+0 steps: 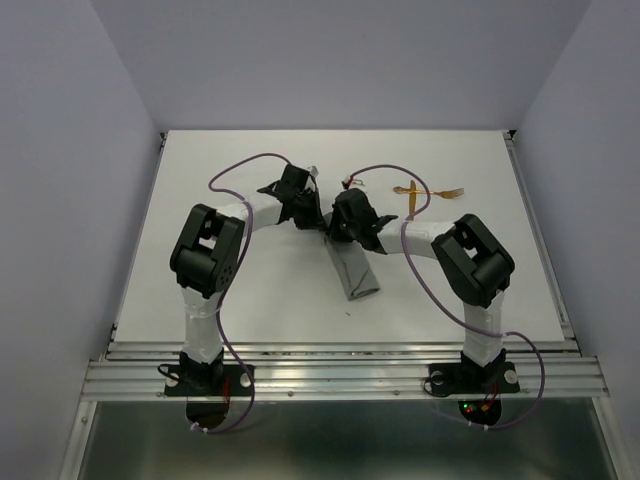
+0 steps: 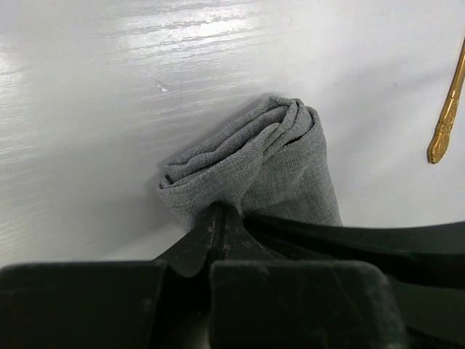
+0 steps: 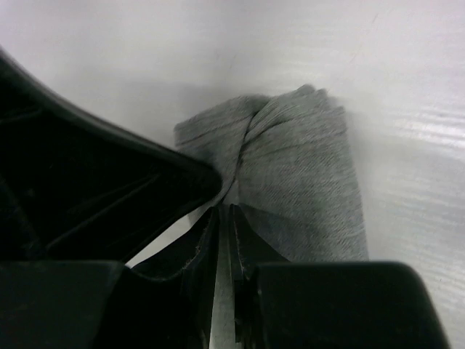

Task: Fold the napkin into a case and place the utensils inside
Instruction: Smooth out the smaller rectangle-folded napkin at the center of the board.

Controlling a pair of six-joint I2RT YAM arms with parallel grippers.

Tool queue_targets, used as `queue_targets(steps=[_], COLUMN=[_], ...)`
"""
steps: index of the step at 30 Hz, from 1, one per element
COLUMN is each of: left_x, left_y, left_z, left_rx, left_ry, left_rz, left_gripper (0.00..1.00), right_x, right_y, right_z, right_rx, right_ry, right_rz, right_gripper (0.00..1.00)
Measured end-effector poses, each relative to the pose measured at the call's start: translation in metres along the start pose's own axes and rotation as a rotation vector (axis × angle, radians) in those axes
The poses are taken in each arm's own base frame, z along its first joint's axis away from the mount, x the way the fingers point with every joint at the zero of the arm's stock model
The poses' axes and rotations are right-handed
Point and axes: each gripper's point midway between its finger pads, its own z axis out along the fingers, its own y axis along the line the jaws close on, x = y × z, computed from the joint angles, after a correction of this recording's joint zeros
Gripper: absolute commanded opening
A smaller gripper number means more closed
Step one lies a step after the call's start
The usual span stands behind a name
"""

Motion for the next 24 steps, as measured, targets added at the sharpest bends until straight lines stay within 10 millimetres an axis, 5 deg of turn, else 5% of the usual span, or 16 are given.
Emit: queue_targets(steps=[14,24], left_x=[0.0,-0.012], left_y=[-0.008,-0.028], left_z=[-0.004,-0.03], left_rx=[0.02,0.055], left_ry=[0.011,-0.02], left_rz=[0.011,0.03], left_gripper=[0.0,0.0], right_x=[-0.036,-0.019], right_y=[-0.004,-0.032], right_z=[-0.076,-0.092], right_rx=[0.054,0.134], right_ry=[-0.065,-0.024], right_rz=[-0.016,-0.048], right_gripper=[0.22,0.28])
